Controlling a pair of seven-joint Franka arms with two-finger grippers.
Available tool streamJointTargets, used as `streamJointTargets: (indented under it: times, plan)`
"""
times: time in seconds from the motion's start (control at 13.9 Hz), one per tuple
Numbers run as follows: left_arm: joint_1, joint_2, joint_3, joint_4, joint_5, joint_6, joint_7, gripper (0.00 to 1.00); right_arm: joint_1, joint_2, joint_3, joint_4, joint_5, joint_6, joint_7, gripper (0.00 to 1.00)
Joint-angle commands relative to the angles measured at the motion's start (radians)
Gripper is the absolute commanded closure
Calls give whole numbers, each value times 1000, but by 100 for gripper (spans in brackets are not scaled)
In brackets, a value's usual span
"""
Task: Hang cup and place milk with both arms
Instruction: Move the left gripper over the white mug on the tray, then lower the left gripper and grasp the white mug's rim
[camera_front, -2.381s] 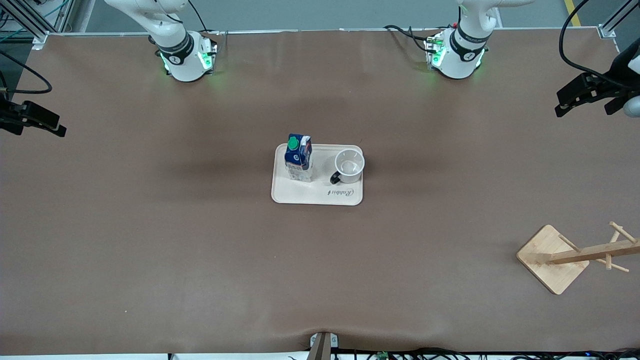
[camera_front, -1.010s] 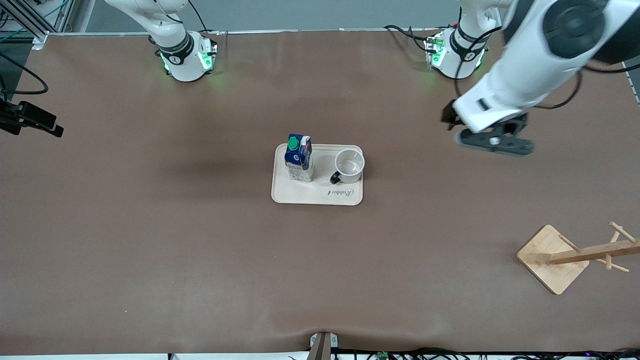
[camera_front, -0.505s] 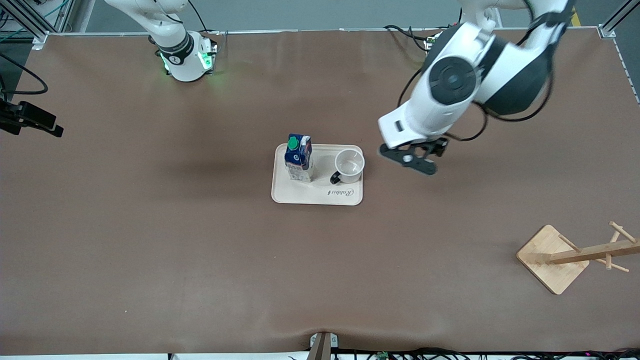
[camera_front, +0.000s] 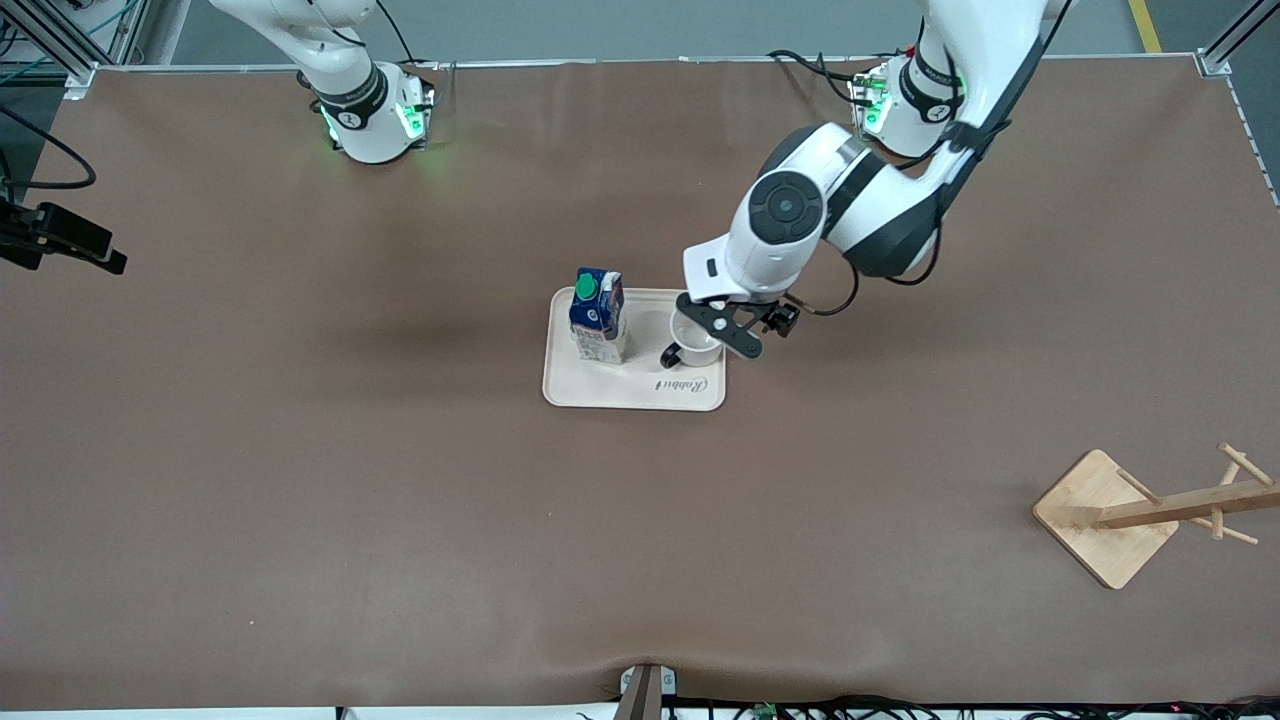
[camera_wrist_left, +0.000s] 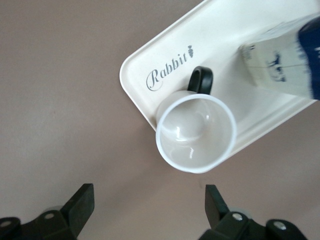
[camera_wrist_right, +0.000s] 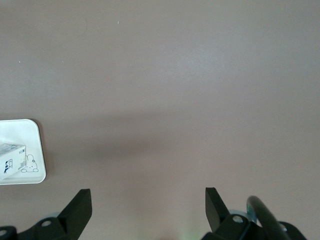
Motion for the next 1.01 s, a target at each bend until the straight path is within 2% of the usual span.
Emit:
streamJointTargets:
  times: [0.0,0.14,0.36,0.51,0.79,0.94]
  plan:
    - [-15,78,-4,18,64,73,17,13,-17,0,9,5,22,-6,-12,0]
    - [-18,113,-4,24,69,148,17,13,-15,0,9,8,24,-5,-9,0]
    - [-43,149,-4,26,140,170,14,22,-18,2,9,10,44,-5,-9,0]
    - [-49,172,-4,30,151,205,14,25,-18,3,9,11,45,-5,-9,0]
    - [-54,235,-3,56,213,259,11,47,-20,17,9,22,64,-5,-9,0]
    - [-54,253,-3,65,228,262,5,55,-20,19,9,23,65,-5,-12,0]
